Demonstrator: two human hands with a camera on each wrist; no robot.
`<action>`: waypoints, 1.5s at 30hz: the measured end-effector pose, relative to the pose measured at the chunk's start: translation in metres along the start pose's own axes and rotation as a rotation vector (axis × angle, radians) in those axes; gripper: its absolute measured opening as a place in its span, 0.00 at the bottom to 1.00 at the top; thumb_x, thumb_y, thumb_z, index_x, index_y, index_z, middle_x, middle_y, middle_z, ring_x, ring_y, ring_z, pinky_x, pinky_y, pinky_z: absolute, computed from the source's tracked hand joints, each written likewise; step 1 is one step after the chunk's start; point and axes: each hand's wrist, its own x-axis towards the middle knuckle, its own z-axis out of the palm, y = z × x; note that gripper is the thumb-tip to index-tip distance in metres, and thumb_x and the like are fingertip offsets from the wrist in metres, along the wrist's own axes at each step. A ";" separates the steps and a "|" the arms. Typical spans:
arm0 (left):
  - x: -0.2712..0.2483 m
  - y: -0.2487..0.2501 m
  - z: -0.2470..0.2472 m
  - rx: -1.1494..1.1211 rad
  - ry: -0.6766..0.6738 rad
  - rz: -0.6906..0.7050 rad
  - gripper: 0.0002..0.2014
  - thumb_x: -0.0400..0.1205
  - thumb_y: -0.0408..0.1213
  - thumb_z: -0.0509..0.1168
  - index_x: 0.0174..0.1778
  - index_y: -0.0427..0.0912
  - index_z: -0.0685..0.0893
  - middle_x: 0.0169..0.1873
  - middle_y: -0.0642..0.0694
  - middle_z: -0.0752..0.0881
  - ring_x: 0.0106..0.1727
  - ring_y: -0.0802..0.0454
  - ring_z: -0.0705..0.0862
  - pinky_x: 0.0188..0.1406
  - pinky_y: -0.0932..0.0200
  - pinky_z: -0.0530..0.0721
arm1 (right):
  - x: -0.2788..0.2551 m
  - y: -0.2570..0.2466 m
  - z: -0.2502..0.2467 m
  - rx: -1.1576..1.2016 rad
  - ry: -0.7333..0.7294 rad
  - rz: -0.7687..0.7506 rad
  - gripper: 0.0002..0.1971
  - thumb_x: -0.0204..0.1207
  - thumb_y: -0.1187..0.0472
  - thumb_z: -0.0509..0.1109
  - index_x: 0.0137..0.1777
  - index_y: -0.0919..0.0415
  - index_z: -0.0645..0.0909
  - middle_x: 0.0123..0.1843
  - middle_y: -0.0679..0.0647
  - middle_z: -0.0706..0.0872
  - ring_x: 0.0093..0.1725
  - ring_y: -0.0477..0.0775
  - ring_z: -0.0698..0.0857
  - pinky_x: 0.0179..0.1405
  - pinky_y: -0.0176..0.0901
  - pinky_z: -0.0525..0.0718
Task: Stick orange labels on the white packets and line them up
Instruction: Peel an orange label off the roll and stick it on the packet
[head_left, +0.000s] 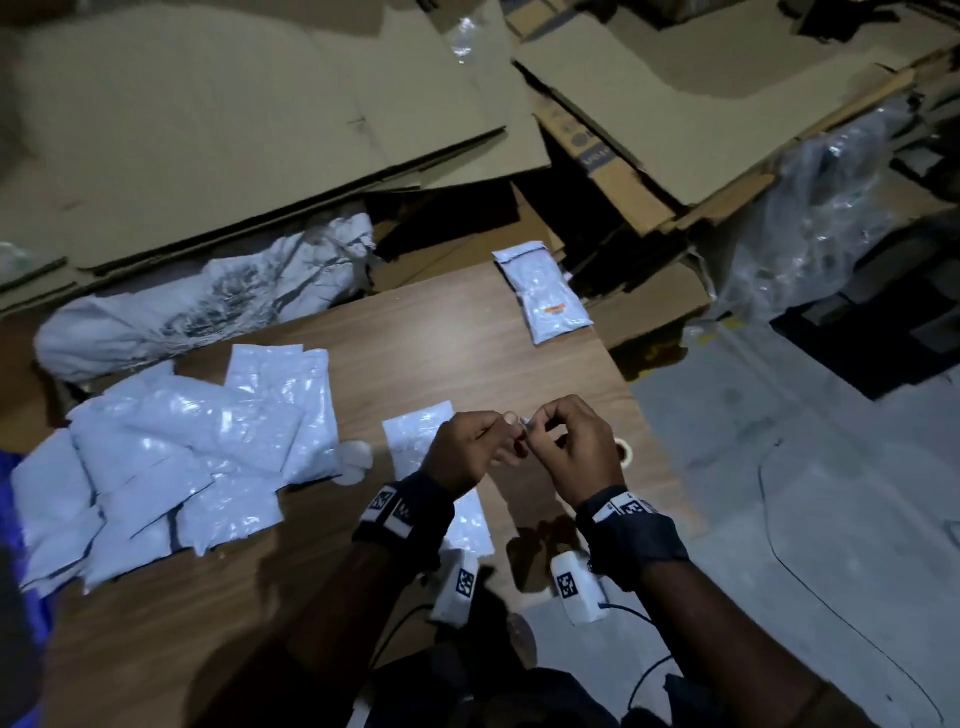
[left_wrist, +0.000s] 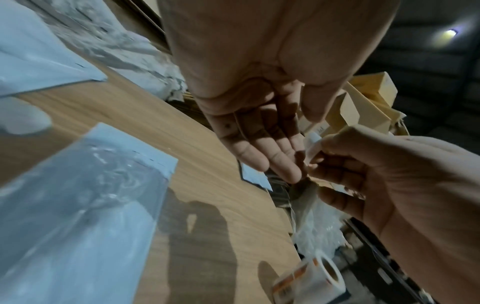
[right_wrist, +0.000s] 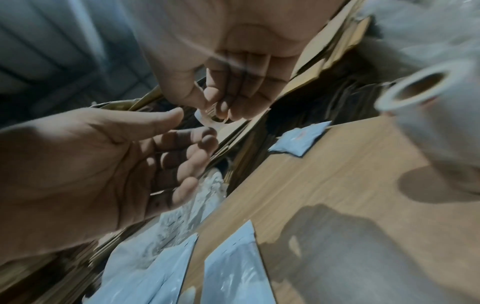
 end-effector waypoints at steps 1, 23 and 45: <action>-0.006 -0.002 -0.012 -0.033 0.044 -0.015 0.16 0.91 0.40 0.62 0.43 0.38 0.90 0.35 0.38 0.91 0.34 0.46 0.91 0.36 0.58 0.88 | 0.002 -0.007 0.011 -0.008 -0.030 -0.035 0.06 0.76 0.63 0.76 0.40 0.55 0.83 0.42 0.45 0.83 0.43 0.46 0.85 0.36 0.45 0.85; -0.069 -0.043 -0.098 -0.171 0.299 0.084 0.09 0.80 0.43 0.68 0.41 0.42 0.88 0.35 0.38 0.93 0.33 0.50 0.91 0.34 0.64 0.82 | -0.012 -0.062 0.078 0.160 -0.164 -0.143 0.04 0.81 0.61 0.72 0.53 0.53 0.86 0.51 0.41 0.88 0.54 0.49 0.87 0.47 0.49 0.88; -0.075 -0.030 -0.092 0.074 0.290 0.226 0.12 0.74 0.40 0.78 0.53 0.45 0.92 0.35 0.52 0.91 0.36 0.57 0.87 0.44 0.62 0.85 | -0.012 -0.070 0.066 0.071 -0.420 -0.168 0.08 0.79 0.66 0.71 0.40 0.54 0.80 0.34 0.46 0.88 0.35 0.51 0.89 0.39 0.52 0.88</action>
